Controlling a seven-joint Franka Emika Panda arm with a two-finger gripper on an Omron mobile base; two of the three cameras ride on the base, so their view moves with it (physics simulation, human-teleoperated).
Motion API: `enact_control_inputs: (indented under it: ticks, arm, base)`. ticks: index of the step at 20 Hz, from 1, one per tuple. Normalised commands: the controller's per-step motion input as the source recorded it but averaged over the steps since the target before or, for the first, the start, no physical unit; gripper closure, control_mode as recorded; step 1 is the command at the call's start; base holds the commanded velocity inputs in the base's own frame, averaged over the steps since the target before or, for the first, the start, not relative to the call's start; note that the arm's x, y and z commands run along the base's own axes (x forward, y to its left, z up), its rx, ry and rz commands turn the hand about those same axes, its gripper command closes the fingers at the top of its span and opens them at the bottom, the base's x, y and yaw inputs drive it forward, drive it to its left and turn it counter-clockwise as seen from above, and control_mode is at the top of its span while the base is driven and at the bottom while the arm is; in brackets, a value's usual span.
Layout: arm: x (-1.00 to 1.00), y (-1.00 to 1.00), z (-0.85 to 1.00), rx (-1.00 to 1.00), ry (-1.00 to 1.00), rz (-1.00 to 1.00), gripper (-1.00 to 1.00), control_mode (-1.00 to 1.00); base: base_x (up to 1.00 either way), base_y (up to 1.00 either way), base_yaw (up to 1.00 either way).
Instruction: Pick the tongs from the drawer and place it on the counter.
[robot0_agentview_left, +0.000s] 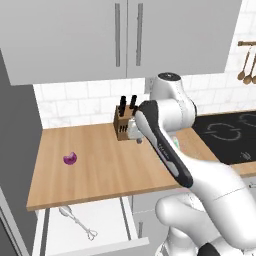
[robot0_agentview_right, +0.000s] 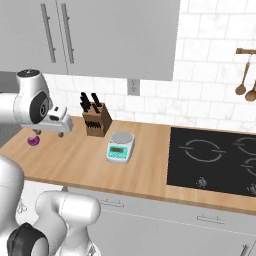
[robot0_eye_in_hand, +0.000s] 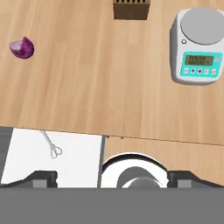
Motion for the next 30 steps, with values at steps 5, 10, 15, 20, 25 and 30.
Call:
enact_control_inputs:
  ticks: [5, 10, 15, 20, 25, 30]
  arm:
    - [-0.68, 0.98, -0.56, 0.01, 0.12, 0.0, -1.0, -1.0]
    - [-0.54, 0.92, -0.65, 0.02, 0.21, 0.0, -1.0, -1.0]
    - [-0.24, 0.7, -0.7, 0.02, 0.16, 0.0, -1.0, -1.0]
    - [0.08, 0.54, -0.8, 0.0, 0.02, 0.0, -1.0, -1.0]
    - [-0.06, 0.31, -0.88, 0.0, 0.0, 0.0, -1.0, -1.0]
    - [-0.1, 0.29, -0.8, 0.0, 0.04, 0.0, -1.0, -1.0]
  base:
    - [0.0, 0.0, 0.0]
    - [0.0, 0.0, 0.0]
    - [0.0, 0.0, 0.0]
    - [0.0, 0.0, 0.0]
    - [0.0, 0.0, 0.0]
    - [0.0, 0.0, 0.0]
